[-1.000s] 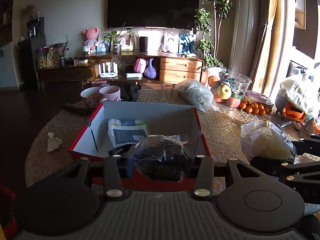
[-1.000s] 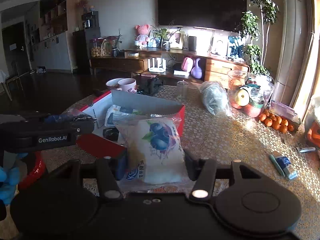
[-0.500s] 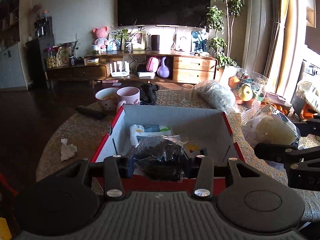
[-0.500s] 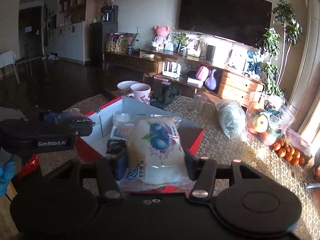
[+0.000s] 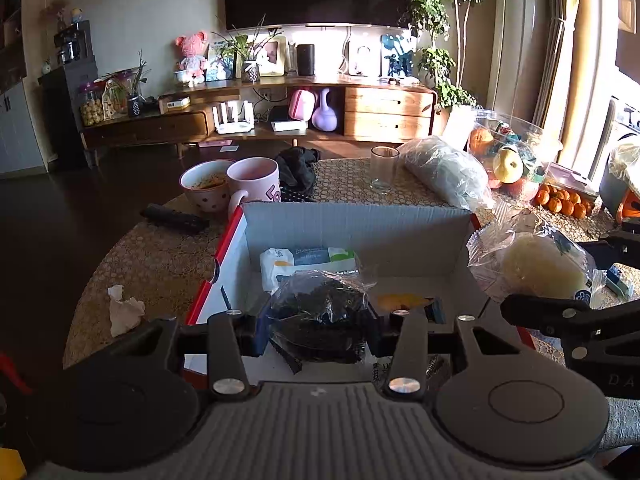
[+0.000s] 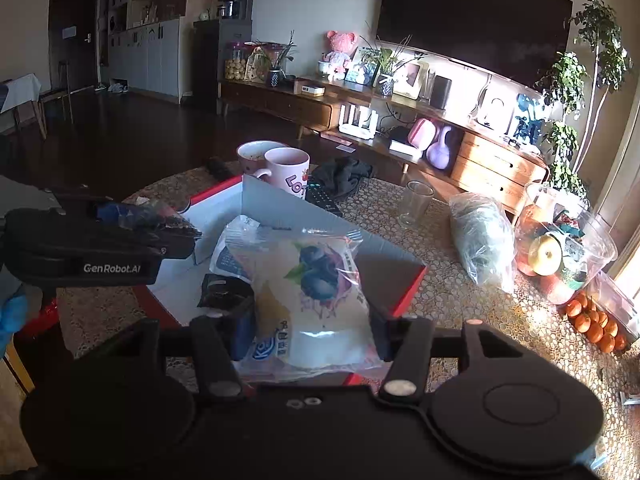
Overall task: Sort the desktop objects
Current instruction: 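Lower the black bagged item with the left tool while the right tool lowers the blueberry bag into the box, then open the left tool to drop the black item while the right tool releases the blueberry bag, then withdraw both open tools from the box toward the table, then reach the left tool to the teal stick while the right tool approaches the blue snack packet, then close the left tool on the teal stick while the right tool closes on the blue snack packet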
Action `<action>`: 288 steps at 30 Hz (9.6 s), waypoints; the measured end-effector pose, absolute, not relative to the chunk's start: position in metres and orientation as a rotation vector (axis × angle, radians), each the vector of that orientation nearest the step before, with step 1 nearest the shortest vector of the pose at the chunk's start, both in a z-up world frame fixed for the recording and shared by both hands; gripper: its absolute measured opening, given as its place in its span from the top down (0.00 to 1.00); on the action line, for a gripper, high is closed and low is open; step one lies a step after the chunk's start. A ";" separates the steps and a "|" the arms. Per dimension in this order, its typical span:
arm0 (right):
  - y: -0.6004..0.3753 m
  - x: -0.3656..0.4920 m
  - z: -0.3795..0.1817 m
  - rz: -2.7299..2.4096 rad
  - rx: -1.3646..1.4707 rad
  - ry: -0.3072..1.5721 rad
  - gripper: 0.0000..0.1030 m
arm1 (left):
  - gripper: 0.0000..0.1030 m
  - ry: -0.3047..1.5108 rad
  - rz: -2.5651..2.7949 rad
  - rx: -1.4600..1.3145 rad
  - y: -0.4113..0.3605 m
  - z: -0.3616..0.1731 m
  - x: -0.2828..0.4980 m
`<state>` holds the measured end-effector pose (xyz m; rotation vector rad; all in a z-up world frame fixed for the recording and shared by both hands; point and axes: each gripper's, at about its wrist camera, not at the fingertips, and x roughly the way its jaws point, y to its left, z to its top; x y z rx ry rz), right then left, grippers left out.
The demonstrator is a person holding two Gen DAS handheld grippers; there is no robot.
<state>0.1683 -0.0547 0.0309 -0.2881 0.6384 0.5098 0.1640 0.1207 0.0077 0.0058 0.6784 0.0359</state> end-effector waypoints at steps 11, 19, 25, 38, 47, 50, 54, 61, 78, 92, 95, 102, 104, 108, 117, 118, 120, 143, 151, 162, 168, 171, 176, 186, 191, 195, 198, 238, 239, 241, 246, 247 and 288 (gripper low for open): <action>-0.044 0.204 0.021 0.527 -0.309 0.684 0.46 | 0.57 0.787 0.015 0.004 0.136 -0.010 0.207; -0.032 0.227 0.008 0.525 -0.350 0.709 0.46 | 0.57 0.878 0.004 0.037 0.135 -0.028 0.233; -0.022 0.239 -0.004 0.534 -0.406 0.738 0.46 | 0.57 0.936 0.014 0.064 0.134 -0.045 0.246; -0.004 0.271 -0.039 0.494 -0.433 0.832 0.46 | 0.57 1.006 0.049 0.078 0.141 -0.067 0.261; 0.009 0.275 -0.051 0.476 -0.460 0.856 0.46 | 0.57 1.047 0.059 0.106 0.144 -0.076 0.266; 0.009 0.275 -0.053 0.478 -0.461 0.860 0.46 | 0.57 1.062 0.055 0.129 0.142 -0.077 0.269; 0.009 0.273 -0.054 0.481 -0.466 0.865 0.46 | 0.57 1.075 0.045 0.139 0.142 -0.077 0.273; 0.012 0.274 -0.056 0.483 -0.463 0.868 0.46 | 0.57 1.087 0.040 0.141 0.142 -0.079 0.275; -0.006 0.269 -0.035 0.492 -0.417 0.831 0.27 | 0.31 1.052 0.012 0.108 0.135 -0.069 0.265; -0.028 0.237 -0.002 0.529 -0.377 0.763 0.26 | 0.27 0.957 0.058 0.038 0.133 -0.038 0.233; -0.034 0.228 0.004 0.535 -0.358 0.753 0.26 | 0.27 0.924 0.080 0.011 0.130 -0.031 0.220; -0.053 0.206 0.015 0.538 -0.328 0.732 0.26 | 0.27 0.866 0.106 -0.046 0.119 -0.021 0.190; -0.060 0.199 0.018 0.534 -0.316 0.728 0.26 | 0.27 0.849 0.109 -0.059 0.114 -0.018 0.181; -0.073 0.188 0.022 0.520 -0.289 0.718 0.26 | 0.27 0.827 0.103 -0.062 0.102 -0.013 0.166; -0.104 0.156 0.034 0.507 -0.240 0.681 0.26 | 0.27 0.789 0.089 -0.055 0.076 -0.001 0.141; -0.108 0.151 0.035 0.504 -0.233 0.676 0.26 | 0.27 0.785 0.087 -0.055 0.073 0.000 0.138; -0.116 0.143 0.039 0.499 -0.222 0.663 0.26 | 0.27 0.775 0.086 -0.053 0.069 0.003 0.132; -0.238 0.056 0.050 0.289 -0.023 0.572 0.27 | 0.27 0.684 -0.120 0.002 -0.035 0.019 0.082; -0.282 0.043 0.040 0.171 0.008 0.559 0.28 | 0.27 0.676 -0.201 0.022 -0.082 0.010 0.084; -0.339 0.055 0.019 0.054 0.024 0.562 0.29 | 0.27 0.689 -0.314 0.084 -0.154 -0.003 0.110; -0.367 0.061 0.009 0.022 0.031 0.571 0.28 | 0.17 0.710 -0.358 0.082 -0.182 -0.014 0.123; -0.378 0.064 0.005 0.006 0.032 0.577 0.27 | 0.17 0.718 -0.369 0.085 -0.194 -0.020 0.129; -0.398 0.073 -0.004 -0.008 0.038 0.585 0.21 | 0.00 0.724 -0.386 0.088 -0.212 -0.029 0.141; -0.426 0.103 -0.017 0.000 0.023 0.575 0.04 | 0.00 0.741 -0.396 0.112 -0.245 -0.048 0.165; -0.439 0.125 -0.032 -0.009 0.014 0.607 0.04 | 0.00 0.746 -0.390 0.107 -0.257 -0.060 0.182; -0.450 0.143 -0.046 -0.011 0.012 0.641 0.05 | 0.00 0.747 -0.388 0.110 -0.269 -0.070 0.197; -0.458 0.156 -0.056 -0.013 0.007 0.660 0.05 | 0.00 0.755 -0.387 0.118 -0.279 -0.080 0.209; -0.470 0.272 -0.121 0.153 0.006 0.810 0.28 | 0.00 0.699 -0.355 0.251 -0.326 -0.143 0.288; -0.470 0.272 -0.122 0.152 0.007 0.811 0.31 | 0.00 0.694 -0.351 0.255 -0.325 -0.143 0.288; -0.469 0.274 -0.123 0.136 -0.005 0.817 0.40 | 0.00 0.681 -0.332 0.273 -0.325 -0.143 0.289; -0.472 0.276 -0.123 0.126 -0.010 0.818 0.46 | 0.00 0.662 -0.360 0.299 -0.330 -0.143 0.292; -0.472 0.276 -0.123 0.125 -0.015 0.819 0.46 | 0.00 0.664 -0.367 0.298 -0.331 -0.143 0.294; -0.475 0.246 -0.101 0.085 0.075 0.797 0.65 | 0.91 0.663 -0.568 0.258 -0.337 -0.124 0.275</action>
